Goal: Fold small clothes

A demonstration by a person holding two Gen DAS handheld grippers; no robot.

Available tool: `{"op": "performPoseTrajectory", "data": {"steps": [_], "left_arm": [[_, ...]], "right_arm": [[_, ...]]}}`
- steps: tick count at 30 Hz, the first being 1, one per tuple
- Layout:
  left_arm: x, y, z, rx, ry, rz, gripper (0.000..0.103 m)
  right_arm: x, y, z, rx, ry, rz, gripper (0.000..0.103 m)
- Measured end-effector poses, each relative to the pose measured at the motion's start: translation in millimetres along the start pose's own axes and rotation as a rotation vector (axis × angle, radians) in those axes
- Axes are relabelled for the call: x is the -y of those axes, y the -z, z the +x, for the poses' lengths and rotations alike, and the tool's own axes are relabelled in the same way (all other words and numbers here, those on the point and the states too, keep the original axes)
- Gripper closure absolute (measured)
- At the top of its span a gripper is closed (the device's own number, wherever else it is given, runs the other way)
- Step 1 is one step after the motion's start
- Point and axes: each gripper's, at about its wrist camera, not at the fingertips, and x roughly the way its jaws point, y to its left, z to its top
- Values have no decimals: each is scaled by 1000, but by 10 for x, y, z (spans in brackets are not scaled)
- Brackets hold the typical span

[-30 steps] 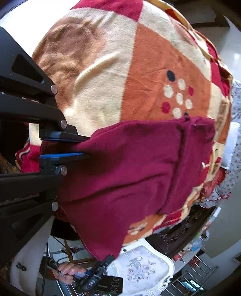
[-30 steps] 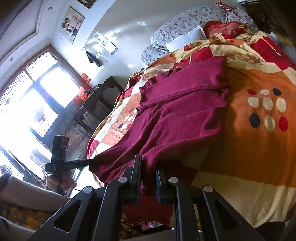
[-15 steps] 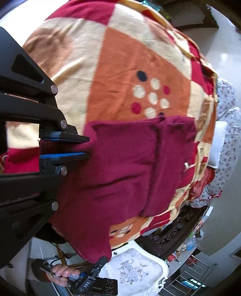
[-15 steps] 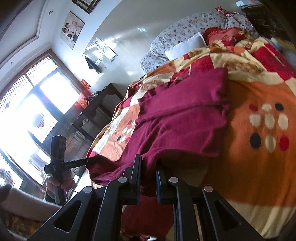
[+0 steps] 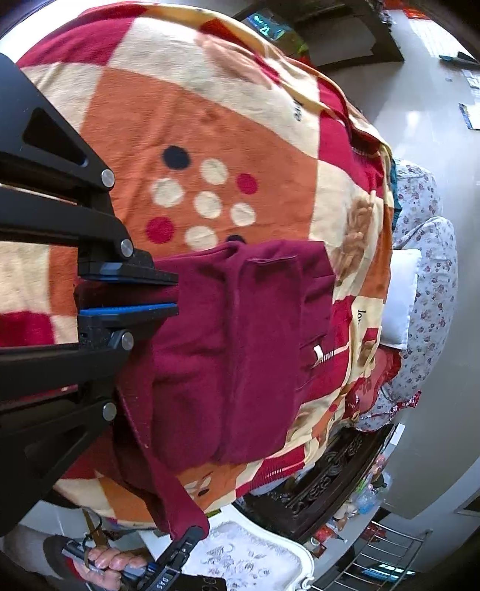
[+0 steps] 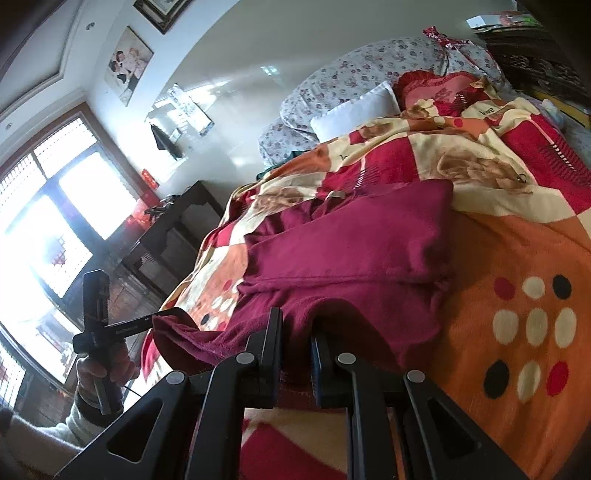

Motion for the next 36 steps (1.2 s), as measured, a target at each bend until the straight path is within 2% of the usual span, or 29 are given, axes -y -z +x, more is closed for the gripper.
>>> {"op": "performPoseTrajectory", "data": {"steps": [15, 18, 29, 36], "left_arm": [[26, -673, 497, 40, -83, 31, 94], [16, -806, 592, 40, -100, 34, 94], [5, -1226, 897, 57, -126, 19, 94], [18, -1569, 1078, 70, -142, -5, 94]], "right_arm": [[220, -646, 525, 5, 113, -10, 89], [342, -758, 639, 3, 122, 24, 89], [469, -1158, 830, 42, 151, 17, 91], [698, -1373, 1085, 24, 186, 64, 91]]}}
